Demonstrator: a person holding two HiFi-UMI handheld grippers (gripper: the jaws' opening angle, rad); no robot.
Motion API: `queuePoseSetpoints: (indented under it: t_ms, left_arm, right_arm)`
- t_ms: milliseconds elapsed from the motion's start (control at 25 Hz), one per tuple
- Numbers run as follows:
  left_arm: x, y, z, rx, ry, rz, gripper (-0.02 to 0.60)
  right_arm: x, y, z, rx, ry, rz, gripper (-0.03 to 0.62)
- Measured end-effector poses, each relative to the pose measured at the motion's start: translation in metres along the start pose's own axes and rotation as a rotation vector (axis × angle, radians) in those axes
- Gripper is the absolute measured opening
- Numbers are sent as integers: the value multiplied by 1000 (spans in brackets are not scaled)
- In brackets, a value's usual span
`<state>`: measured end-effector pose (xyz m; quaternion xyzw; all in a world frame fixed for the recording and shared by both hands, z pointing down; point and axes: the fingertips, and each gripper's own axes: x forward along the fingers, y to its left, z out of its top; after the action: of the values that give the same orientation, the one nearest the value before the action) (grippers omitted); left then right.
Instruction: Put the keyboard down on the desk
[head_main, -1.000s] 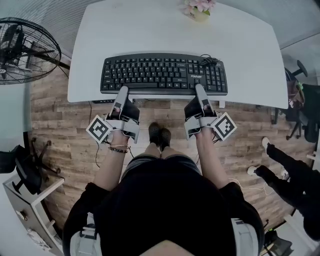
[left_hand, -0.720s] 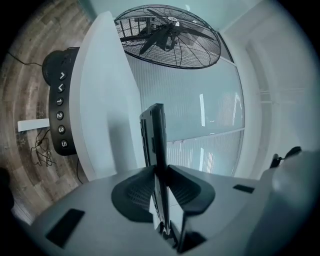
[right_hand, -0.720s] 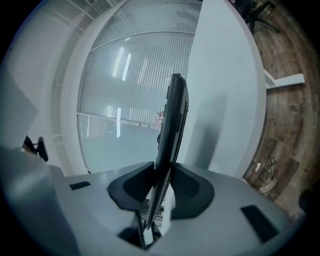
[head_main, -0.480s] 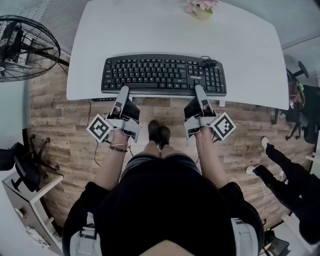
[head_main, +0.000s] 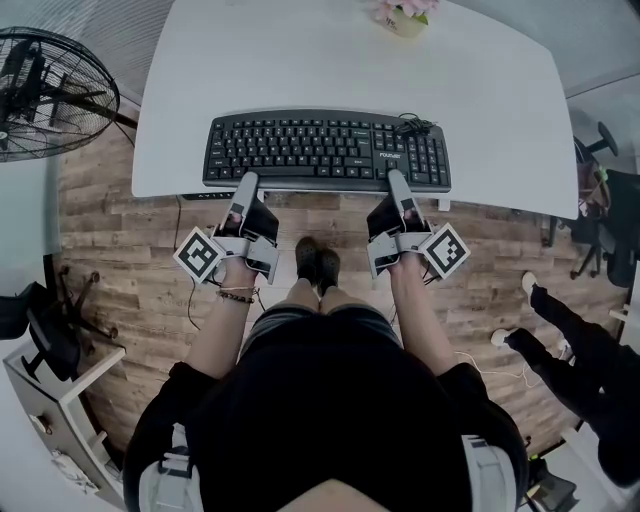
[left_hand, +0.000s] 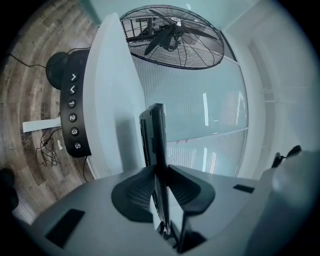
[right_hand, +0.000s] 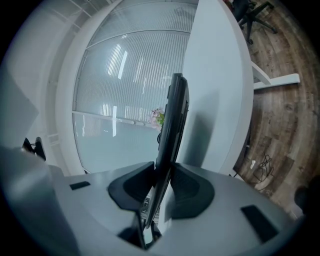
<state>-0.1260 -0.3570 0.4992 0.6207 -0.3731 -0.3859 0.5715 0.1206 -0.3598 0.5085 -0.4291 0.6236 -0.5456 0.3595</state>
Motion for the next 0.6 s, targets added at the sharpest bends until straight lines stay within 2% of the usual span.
queuePoseSetpoints:
  t_ms: [600]
  left_arm:
    - [-5,13,-3,-1,10,33,92]
  right_arm:
    - [-5,-15,-4,17,11,-30,104]
